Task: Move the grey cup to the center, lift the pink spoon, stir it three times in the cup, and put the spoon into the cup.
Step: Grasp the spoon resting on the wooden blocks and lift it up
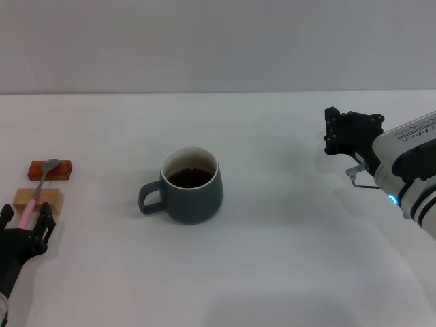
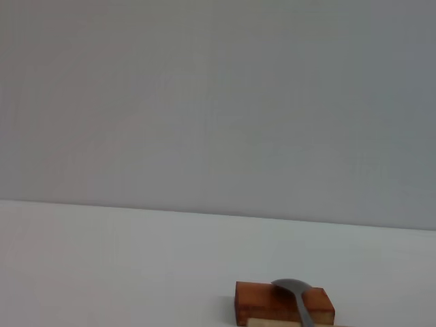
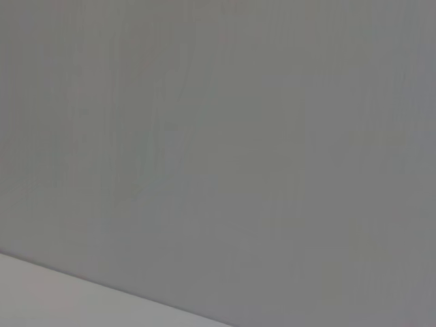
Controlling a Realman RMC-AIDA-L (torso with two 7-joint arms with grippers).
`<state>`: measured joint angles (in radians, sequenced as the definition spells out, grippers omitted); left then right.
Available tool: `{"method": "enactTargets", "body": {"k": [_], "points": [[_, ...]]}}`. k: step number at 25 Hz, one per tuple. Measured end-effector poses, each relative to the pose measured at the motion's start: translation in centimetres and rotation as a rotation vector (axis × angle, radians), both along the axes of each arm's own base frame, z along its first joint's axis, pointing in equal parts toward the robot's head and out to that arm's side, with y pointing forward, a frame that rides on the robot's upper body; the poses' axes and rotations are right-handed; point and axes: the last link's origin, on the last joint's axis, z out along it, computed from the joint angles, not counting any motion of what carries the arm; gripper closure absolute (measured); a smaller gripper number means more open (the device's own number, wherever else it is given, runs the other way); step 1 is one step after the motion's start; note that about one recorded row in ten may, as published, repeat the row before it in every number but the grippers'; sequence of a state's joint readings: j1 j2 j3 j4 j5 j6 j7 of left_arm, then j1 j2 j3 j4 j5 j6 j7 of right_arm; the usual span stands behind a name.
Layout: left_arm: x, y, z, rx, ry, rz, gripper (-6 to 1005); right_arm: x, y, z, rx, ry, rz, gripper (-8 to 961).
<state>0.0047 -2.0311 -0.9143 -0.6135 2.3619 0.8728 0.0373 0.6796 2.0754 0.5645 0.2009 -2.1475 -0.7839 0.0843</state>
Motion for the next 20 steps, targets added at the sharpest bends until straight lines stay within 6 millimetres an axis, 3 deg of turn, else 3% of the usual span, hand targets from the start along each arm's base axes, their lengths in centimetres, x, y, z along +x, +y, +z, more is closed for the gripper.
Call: {"method": "enactTargets", "body": {"k": [4, 8, 15, 20], "points": [[0.08, 0.05, -0.06, -0.001, -0.001, -0.002, 259, -0.02, 0.0, -0.01, 0.0, 0.001, 0.0, 955], [0.17, 0.09, -0.14, -0.001, -0.003, -0.003, 466, -0.05, 0.0, -0.03, -0.001, 0.001, 0.001, 955], [0.18, 0.15, -0.13, -0.002, -0.002, -0.005, 559, -0.1, -0.01, -0.06, -0.001, 0.003, 0.002, 955], [0.17, 0.15, -0.13, -0.002, -0.002, -0.005, 561, -0.14, -0.01, -0.08, -0.002, 0.004, 0.002, 955]]}}
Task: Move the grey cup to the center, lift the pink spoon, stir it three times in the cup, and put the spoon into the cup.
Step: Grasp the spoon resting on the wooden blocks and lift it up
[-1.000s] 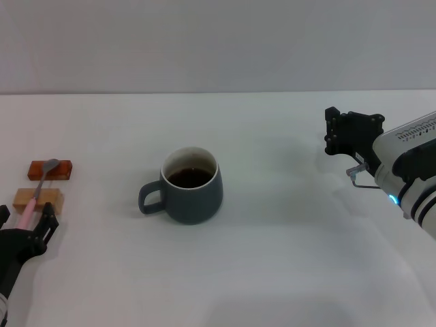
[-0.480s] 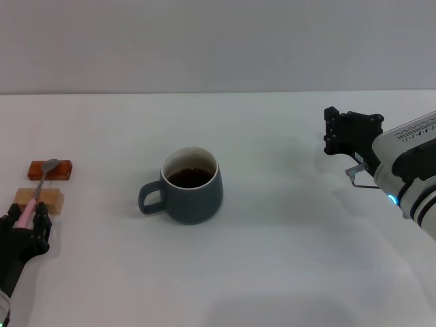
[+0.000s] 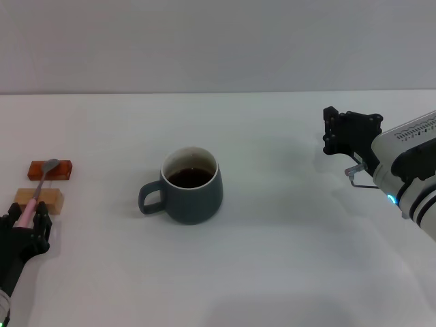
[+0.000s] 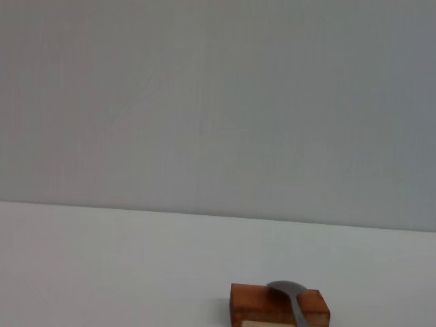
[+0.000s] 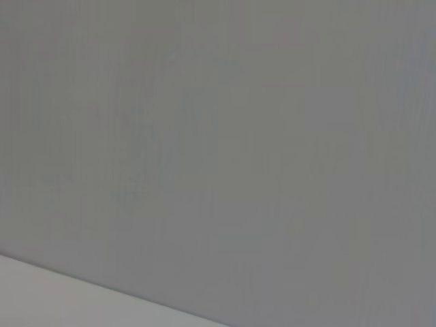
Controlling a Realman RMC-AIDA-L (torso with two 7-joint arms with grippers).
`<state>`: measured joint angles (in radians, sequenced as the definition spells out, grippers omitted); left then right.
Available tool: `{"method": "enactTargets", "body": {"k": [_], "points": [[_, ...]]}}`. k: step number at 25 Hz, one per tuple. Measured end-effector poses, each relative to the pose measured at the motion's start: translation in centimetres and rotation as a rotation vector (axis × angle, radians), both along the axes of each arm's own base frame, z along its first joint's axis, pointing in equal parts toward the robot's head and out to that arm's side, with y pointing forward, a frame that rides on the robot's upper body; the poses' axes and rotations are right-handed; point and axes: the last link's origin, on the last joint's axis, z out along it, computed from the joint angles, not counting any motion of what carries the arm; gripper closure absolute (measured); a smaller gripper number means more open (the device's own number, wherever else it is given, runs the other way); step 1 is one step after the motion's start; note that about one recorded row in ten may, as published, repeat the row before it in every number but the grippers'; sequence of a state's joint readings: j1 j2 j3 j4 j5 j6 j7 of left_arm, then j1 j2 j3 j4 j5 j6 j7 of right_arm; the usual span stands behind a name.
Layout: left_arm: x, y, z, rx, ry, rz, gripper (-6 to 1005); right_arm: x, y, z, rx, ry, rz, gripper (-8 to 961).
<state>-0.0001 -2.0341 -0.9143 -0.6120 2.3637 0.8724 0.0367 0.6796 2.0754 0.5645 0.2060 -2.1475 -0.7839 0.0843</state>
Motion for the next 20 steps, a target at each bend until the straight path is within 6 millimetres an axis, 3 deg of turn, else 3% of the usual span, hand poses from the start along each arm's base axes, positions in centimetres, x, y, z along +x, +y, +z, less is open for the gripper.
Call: {"method": "enactTargets", "body": {"k": [20], "points": [[0.01, -0.14, -0.41, -0.007, 0.005, 0.006, 608, 0.03, -0.09, -0.06, -0.002, 0.001, -0.001, 953]]}}
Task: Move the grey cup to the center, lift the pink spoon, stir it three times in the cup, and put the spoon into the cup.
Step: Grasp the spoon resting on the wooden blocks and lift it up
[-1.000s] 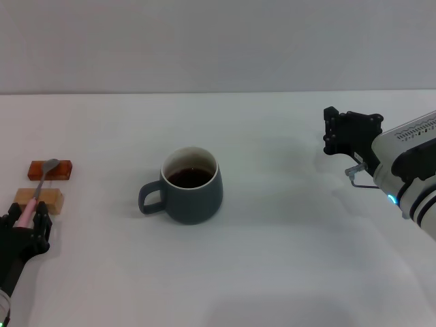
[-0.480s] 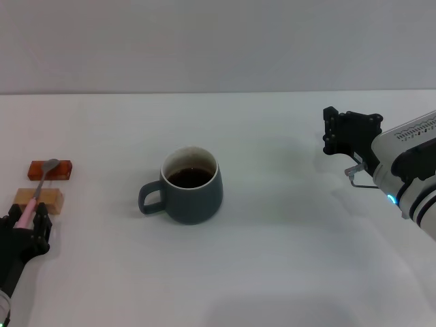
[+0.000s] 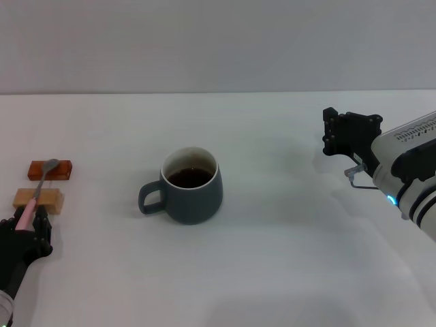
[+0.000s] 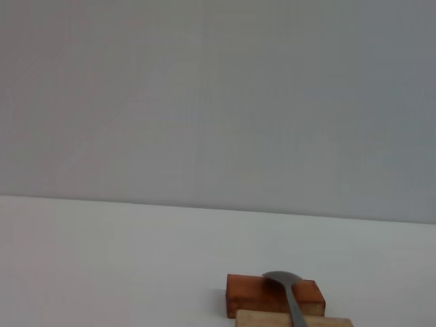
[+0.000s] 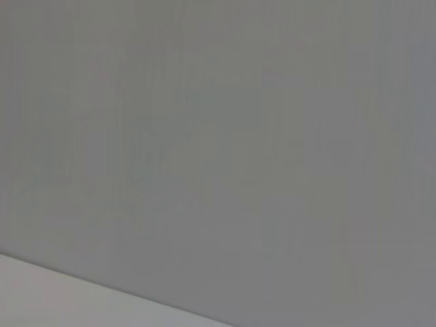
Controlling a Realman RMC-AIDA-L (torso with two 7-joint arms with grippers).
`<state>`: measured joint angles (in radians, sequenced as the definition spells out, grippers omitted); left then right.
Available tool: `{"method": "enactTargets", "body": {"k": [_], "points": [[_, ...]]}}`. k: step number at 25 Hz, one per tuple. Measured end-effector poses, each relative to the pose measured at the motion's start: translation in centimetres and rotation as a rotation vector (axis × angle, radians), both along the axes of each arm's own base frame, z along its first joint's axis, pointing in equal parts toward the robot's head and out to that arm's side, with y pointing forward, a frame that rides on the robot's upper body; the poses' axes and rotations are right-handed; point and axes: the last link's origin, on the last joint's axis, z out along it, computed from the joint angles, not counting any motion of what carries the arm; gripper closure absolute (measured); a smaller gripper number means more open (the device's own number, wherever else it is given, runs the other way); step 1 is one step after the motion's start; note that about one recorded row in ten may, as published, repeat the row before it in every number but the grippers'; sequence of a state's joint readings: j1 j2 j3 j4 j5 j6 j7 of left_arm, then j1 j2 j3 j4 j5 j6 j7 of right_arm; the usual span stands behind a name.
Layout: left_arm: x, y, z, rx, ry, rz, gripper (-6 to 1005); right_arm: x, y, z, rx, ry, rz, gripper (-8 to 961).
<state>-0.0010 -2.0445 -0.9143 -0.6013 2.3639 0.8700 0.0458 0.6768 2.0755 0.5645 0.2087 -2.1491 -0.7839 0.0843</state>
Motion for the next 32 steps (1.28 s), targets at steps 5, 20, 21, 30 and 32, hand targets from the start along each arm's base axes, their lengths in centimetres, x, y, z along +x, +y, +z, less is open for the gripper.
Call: {"method": "enactTargets", "body": {"k": [5, 20, 21, 30, 32], "points": [[0.05, 0.03, 0.04, 0.003, -0.001, -0.003, 685, 0.07, -0.06, -0.01, -0.001, -0.001, -0.001, 954], [-0.02, 0.01, 0.16, 0.005, -0.005, 0.0, 691, -0.08, -0.15, -0.21, -0.007, 0.006, 0.0, 954], [-0.04, 0.01, 0.15, 0.004, -0.004, 0.0, 691, -0.15, -0.16, -0.26, -0.008, 0.008, 0.001, 954], [0.08, 0.1, 0.14, 0.005, -0.008, -0.003, 695, -0.21, -0.21, -0.32, -0.009, 0.01, 0.002, 953], [0.11, 0.12, 0.14, 0.006, -0.008, -0.003, 695, -0.21, -0.21, -0.33, -0.009, 0.01, 0.002, 953]]}}
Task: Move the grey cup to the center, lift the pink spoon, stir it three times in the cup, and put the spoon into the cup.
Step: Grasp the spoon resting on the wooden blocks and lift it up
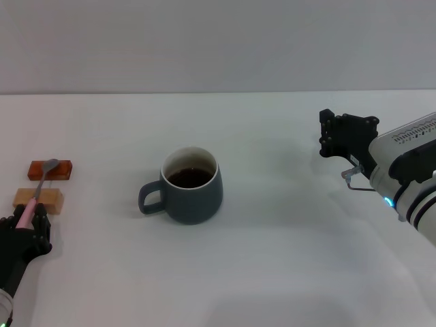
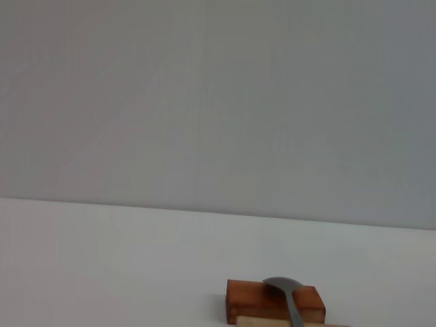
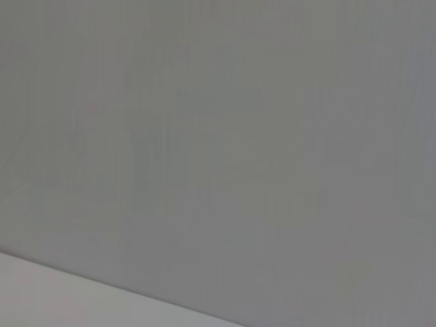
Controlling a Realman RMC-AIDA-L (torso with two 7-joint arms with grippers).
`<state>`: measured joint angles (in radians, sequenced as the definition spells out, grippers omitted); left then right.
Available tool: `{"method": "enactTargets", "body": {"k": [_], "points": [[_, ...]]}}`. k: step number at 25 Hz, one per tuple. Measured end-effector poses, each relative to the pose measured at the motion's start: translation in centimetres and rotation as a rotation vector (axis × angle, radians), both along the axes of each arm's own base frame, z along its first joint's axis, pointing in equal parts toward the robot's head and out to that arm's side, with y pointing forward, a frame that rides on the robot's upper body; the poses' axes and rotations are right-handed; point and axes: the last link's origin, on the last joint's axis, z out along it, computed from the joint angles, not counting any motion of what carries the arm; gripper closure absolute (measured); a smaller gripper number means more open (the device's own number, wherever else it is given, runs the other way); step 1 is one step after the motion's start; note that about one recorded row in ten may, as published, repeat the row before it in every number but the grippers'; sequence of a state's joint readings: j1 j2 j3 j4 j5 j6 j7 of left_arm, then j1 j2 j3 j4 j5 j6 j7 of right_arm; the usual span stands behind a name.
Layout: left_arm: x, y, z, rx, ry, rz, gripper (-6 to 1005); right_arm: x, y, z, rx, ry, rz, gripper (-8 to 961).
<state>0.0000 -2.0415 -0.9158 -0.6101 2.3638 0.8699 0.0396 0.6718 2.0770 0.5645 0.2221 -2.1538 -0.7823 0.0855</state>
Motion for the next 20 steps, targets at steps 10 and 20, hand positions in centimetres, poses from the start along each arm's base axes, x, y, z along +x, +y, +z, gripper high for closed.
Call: {"method": "enactTargets", "body": {"k": [10, 20], "points": [[0.03, 0.04, 0.0, 0.0, 0.0, -0.001, 698, 0.01, 0.0, -0.02, -0.001, -0.001, -0.001, 953], [-0.01, -0.01, -0.05, -0.001, 0.003, 0.0, 789, 0.08, -0.01, -0.05, -0.003, -0.004, -0.005, 954]]}}
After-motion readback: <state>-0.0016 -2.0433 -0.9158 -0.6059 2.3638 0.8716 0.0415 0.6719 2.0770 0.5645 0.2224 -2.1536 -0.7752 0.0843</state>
